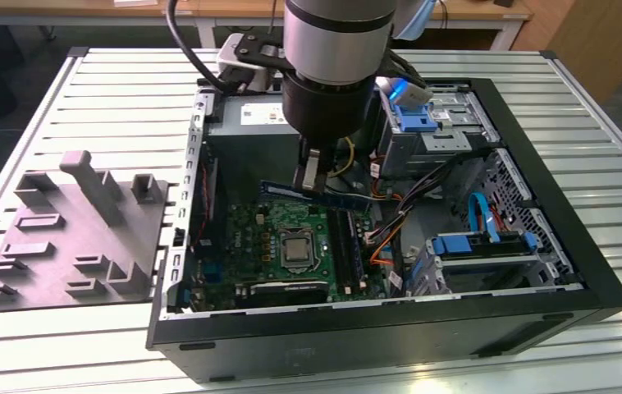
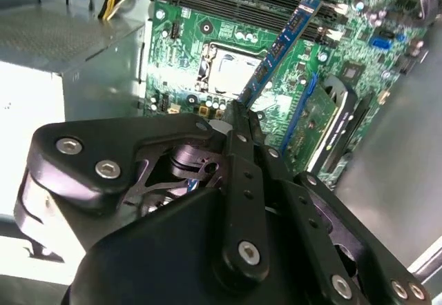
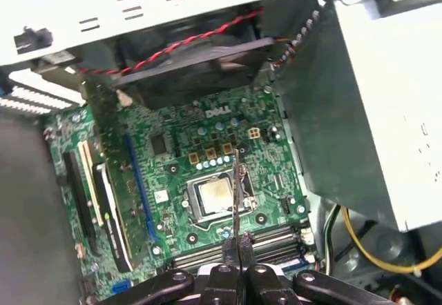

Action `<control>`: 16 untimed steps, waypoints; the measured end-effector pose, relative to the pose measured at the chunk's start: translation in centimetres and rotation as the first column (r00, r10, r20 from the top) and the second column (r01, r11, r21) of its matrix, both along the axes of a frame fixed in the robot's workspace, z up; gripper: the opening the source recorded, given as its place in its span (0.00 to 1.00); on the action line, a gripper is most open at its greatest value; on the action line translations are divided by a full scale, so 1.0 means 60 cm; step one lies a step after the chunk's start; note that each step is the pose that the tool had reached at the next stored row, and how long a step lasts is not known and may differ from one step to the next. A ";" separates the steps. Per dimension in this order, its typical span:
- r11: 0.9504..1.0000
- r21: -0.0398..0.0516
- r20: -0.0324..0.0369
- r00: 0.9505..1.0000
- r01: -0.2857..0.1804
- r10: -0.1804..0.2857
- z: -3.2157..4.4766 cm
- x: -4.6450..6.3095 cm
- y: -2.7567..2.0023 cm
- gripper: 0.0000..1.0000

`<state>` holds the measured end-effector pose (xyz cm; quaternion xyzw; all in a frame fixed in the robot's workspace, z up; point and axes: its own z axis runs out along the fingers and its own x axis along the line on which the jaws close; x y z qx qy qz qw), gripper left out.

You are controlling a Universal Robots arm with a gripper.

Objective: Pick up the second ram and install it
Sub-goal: 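Insert the second ram into the second slot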

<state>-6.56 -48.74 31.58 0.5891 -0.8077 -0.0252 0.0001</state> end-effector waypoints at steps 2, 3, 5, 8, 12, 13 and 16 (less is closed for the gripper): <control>0.999 0.000 0.000 0.999 0.036 -0.036 -0.001 0.000 0.0000 0.11; 0.998 0.000 0.000 0.998 0.055 -0.055 -0.001 0.000 0.0000 0.11; 0.996 0.000 0.000 0.996 0.091 -0.091 -0.002 0.000 0.0000 0.11; 0.989 0.000 0.000 0.989 0.145 -0.145 -0.003 0.000 0.0000 0.11; 0.976 0.000 0.000 0.976 0.217 -0.217 -0.004 0.000 0.0000 0.11; 0.972 0.000 0.000 0.972 0.234 -0.234 -0.004 0.000 0.0000 0.11; 0.958 0.000 0.000 0.958 0.286 -0.286 -0.005 0.000 0.0000 0.11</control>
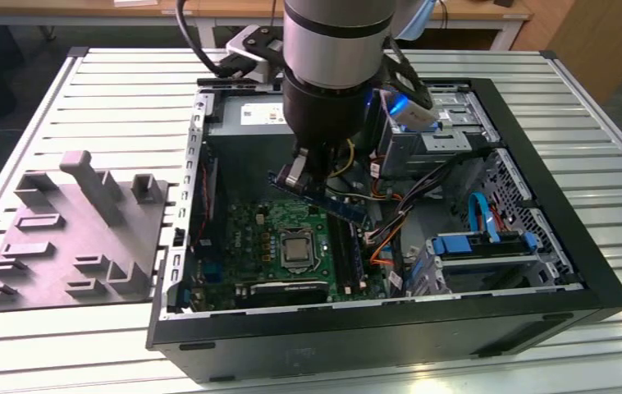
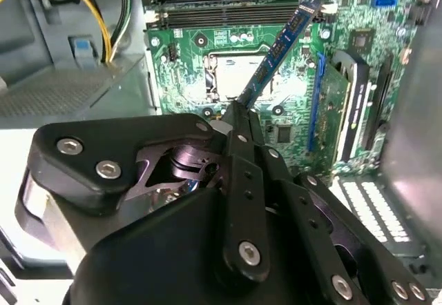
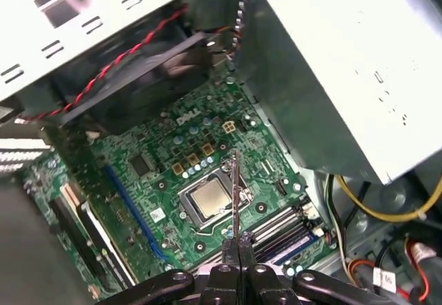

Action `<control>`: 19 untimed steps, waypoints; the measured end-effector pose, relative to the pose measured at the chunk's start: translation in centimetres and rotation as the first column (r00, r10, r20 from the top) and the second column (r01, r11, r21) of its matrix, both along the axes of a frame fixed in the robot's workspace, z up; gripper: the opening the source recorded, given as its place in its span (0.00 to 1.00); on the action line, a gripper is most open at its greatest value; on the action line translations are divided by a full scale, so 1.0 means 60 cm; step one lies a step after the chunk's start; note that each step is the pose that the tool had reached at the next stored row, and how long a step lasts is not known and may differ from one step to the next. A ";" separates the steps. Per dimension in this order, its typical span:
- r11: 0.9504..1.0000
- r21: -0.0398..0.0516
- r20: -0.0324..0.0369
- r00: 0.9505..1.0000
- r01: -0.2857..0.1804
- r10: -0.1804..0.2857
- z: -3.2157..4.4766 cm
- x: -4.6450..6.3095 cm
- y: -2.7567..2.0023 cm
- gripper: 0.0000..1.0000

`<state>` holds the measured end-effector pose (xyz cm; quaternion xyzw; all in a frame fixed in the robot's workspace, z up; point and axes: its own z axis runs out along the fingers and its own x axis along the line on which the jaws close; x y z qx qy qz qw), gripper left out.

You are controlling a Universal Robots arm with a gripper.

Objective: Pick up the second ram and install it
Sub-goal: 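Insert the second ram into the second slot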

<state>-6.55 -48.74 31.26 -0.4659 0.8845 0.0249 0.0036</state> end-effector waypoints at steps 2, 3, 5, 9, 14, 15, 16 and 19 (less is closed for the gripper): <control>0.999 0.000 0.000 0.999 0.038 -0.038 -0.001 0.000 0.0000 0.11; 0.998 0.000 0.000 0.998 0.055 -0.055 -0.001 0.000 0.0000 0.11; 0.996 0.000 0.000 0.996 0.091 -0.091 -0.002 0.000 0.0000 0.11; 0.986 0.000 0.000 0.986 0.164 -0.164 -0.003 0.000 0.0000 0.11; 0.968 0.000 0.000 0.968 0.252 -0.252 -0.004 0.000 0.0000 0.11; 0.963 0.000 0.000 0.963 0.271 -0.271 -0.005 0.000 0.0000 0.11; 0.958 0.000 0.000 0.958 0.288 -0.288 -0.005 0.000 0.0000 0.11; 0.941 0.000 0.000 0.941 0.339 -0.339 -0.006 0.000 0.0000 0.11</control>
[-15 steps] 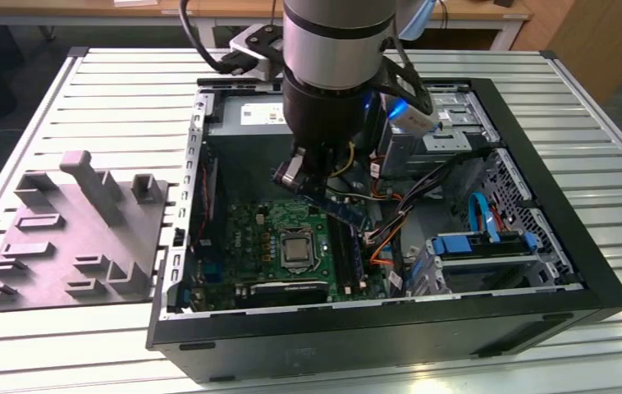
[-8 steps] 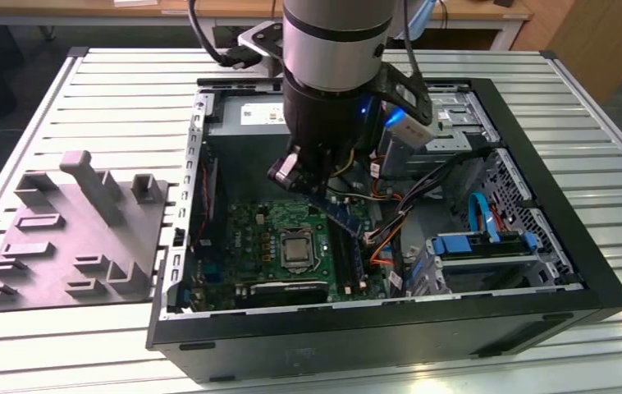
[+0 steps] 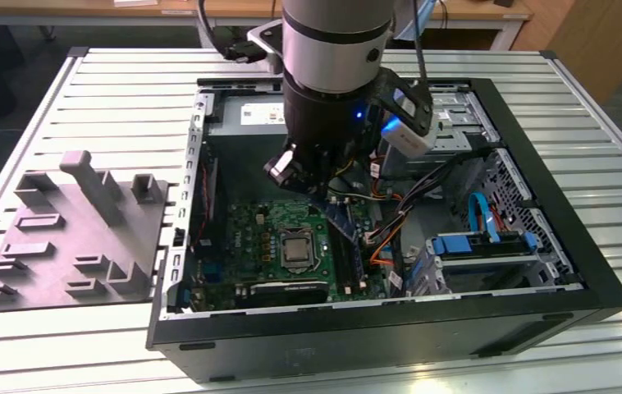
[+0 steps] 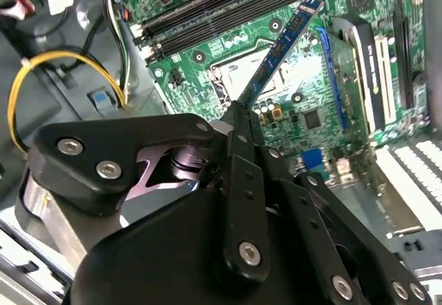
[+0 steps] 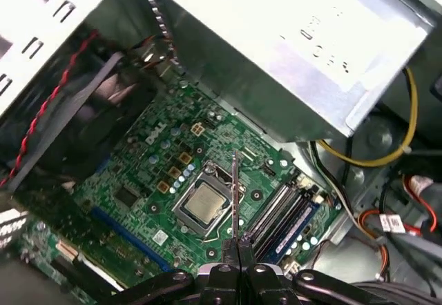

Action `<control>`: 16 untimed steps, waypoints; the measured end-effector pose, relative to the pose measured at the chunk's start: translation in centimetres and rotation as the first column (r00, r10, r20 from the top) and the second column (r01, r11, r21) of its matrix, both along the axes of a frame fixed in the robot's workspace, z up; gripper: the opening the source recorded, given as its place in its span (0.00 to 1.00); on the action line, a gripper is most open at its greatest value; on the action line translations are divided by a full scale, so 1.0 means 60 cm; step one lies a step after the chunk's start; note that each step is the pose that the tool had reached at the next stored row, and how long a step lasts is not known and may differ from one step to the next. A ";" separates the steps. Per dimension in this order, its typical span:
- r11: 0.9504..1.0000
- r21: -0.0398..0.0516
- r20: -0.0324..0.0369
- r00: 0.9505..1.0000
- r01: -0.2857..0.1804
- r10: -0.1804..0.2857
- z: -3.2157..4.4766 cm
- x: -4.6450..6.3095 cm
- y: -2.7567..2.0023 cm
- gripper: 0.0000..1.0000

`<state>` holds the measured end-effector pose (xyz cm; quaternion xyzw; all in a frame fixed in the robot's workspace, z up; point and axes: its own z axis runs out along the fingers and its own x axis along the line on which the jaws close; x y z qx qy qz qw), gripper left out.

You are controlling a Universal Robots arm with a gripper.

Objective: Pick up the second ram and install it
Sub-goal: 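Insert the second ram into the second slot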

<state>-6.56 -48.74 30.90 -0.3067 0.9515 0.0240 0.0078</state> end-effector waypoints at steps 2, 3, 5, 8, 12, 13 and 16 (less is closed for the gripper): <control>0.999 0.000 0.000 0.999 0.037 -0.037 -0.001 0.000 0.0000 0.11; 0.998 0.000 0.000 0.998 0.055 -0.055 -0.001 0.000 0.0000 0.11; 0.996 0.000 0.000 0.996 0.091 -0.091 -0.002 0.000 0.0000 0.11; 0.989 0.000 0.000 0.989 0.146 -0.146 -0.003 0.000 0.0000 0.11; 0.976 0.000 0.000 0.976 0.217 -0.217 -0.004 0.000 0.0000 0.11; 0.971 0.000 0.000 0.971 0.238 -0.238 -0.004 0.000 0.0000 0.11; 0.957 0.000 0.000 0.957 0.290 -0.290 -0.005 0.000 0.0000 0.11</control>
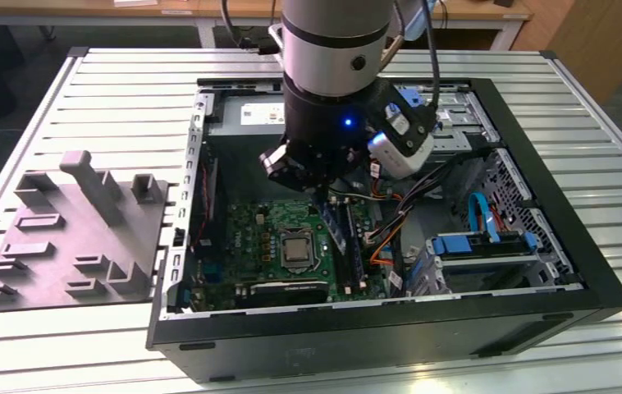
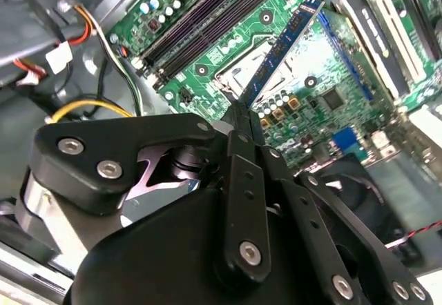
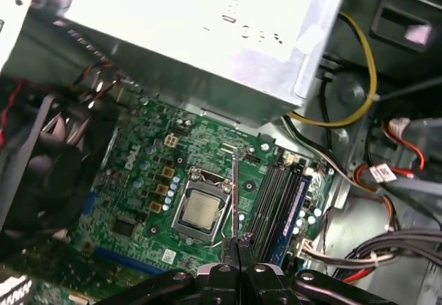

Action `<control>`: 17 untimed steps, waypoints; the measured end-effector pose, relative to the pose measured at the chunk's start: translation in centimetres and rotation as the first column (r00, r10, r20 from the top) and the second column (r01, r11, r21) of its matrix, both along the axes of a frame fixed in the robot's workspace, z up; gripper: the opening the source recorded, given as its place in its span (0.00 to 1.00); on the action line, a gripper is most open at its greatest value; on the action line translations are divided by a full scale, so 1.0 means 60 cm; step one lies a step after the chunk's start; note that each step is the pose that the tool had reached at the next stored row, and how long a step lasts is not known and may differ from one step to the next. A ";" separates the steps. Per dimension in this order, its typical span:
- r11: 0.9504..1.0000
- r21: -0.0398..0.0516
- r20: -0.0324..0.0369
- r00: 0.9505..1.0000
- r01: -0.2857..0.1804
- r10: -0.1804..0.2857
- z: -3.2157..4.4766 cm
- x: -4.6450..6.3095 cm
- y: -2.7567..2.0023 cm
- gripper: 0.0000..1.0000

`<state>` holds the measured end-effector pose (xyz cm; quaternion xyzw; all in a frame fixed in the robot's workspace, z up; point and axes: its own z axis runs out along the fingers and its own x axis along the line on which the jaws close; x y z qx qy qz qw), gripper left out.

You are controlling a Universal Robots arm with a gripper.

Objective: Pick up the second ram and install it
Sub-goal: 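Insert the second ram into the second slot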

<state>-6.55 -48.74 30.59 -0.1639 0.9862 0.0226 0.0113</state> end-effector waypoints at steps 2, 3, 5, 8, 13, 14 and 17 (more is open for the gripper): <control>0.999 0.000 0.000 0.999 0.037 -0.037 -0.001 0.000 0.0000 0.11; 0.998 0.000 0.000 0.998 0.056 -0.056 -0.001 0.000 0.0000 0.11; 0.996 0.000 0.000 0.996 0.091 -0.091 -0.002 0.000 0.0000 0.11; 0.989 0.000 0.000 0.989 0.147 -0.147 -0.003 0.000 0.0000 0.11; 0.972 0.000 0.000 0.972 0.234 -0.234 -0.005 0.000 0.0001 0.11; 0.968 0.000 0.000 0.968 0.251 -0.251 -0.005 0.000 0.0000 0.11; 0.960 0.000 0.000 0.960 0.281 -0.281 -0.006 0.001 0.0000 0.11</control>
